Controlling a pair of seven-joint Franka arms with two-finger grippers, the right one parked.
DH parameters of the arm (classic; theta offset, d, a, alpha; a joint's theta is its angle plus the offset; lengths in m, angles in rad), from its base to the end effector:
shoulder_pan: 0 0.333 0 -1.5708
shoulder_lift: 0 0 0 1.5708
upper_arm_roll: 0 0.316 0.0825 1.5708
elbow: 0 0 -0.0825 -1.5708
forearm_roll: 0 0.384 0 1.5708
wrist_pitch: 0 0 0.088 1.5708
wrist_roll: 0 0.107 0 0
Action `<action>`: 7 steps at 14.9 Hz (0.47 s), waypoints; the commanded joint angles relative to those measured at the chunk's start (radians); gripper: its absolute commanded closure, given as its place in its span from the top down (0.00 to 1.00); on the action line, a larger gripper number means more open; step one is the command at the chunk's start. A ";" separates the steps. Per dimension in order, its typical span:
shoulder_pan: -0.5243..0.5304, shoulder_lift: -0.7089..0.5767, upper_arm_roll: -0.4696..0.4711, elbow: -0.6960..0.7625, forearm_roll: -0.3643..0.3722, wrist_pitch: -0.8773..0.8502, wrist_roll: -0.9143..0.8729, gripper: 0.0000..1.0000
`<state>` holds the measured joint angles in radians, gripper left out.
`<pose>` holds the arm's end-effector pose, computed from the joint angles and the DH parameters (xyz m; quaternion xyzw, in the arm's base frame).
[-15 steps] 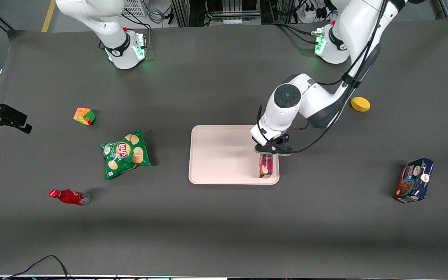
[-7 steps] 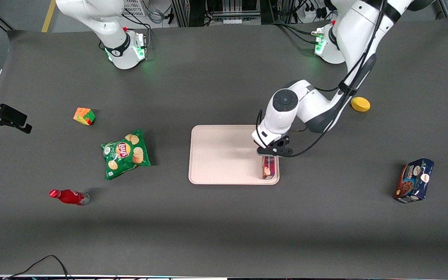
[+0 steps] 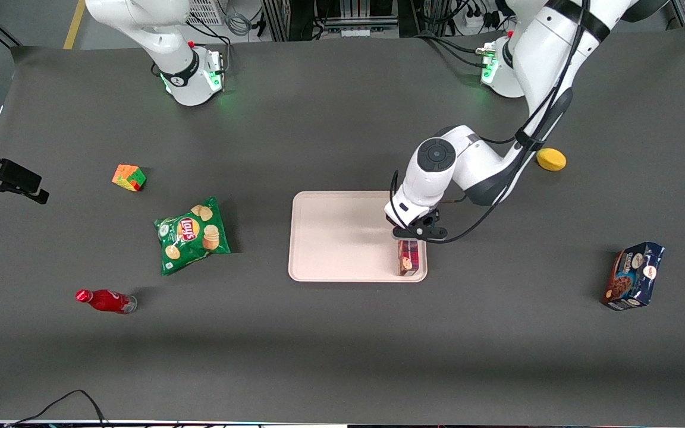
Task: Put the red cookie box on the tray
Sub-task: 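Lower the box onto the tray and open the left gripper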
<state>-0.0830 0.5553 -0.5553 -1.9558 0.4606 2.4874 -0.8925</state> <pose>0.5091 -0.3612 0.2352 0.9988 -0.0118 0.0386 0.0278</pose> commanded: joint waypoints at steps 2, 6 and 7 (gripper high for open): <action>-0.011 -0.005 0.008 0.000 0.036 0.010 -0.032 0.63; -0.009 -0.006 0.009 0.002 0.064 0.007 -0.032 1.00; -0.007 -0.008 0.009 0.005 0.064 0.004 -0.032 1.00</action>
<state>-0.0830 0.5552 -0.5529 -1.9541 0.4980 2.4877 -0.8953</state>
